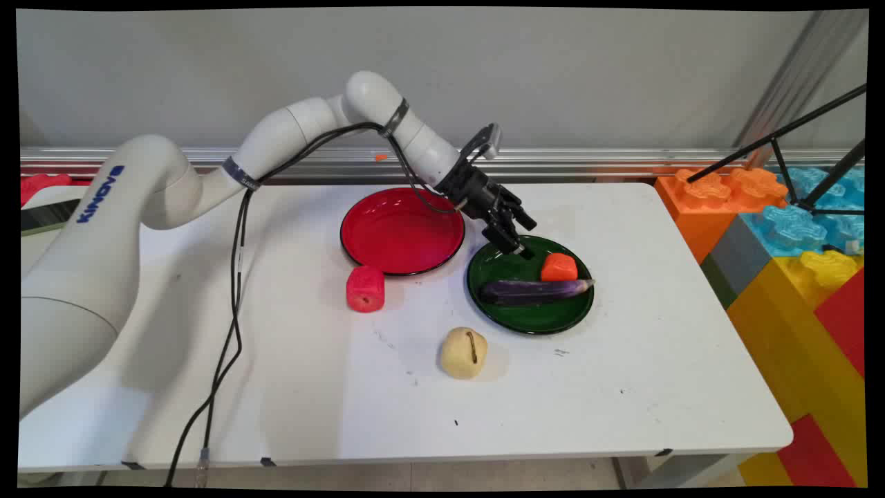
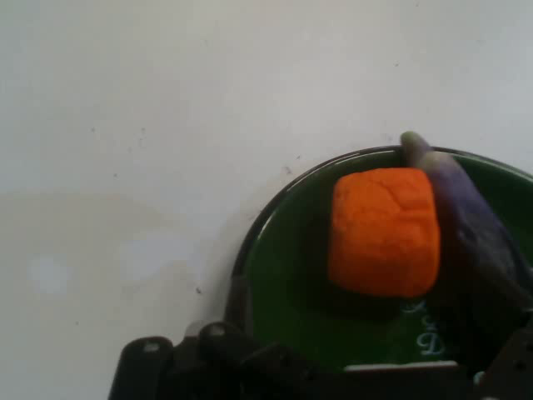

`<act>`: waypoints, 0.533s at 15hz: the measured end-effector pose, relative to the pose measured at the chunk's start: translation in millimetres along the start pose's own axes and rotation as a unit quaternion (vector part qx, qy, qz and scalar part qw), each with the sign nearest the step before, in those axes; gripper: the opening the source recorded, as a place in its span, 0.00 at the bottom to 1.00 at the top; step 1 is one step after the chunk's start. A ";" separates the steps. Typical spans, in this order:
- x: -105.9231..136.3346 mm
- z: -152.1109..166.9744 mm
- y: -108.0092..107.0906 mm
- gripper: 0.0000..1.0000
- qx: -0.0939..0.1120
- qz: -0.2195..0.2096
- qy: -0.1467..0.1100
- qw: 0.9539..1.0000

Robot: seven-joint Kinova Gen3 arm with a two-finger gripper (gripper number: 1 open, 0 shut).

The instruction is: Pick up the eggplant from the green plate

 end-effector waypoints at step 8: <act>2.3 -31.4 33.4 1.00 -0.026 -0.012 -0.008 1.000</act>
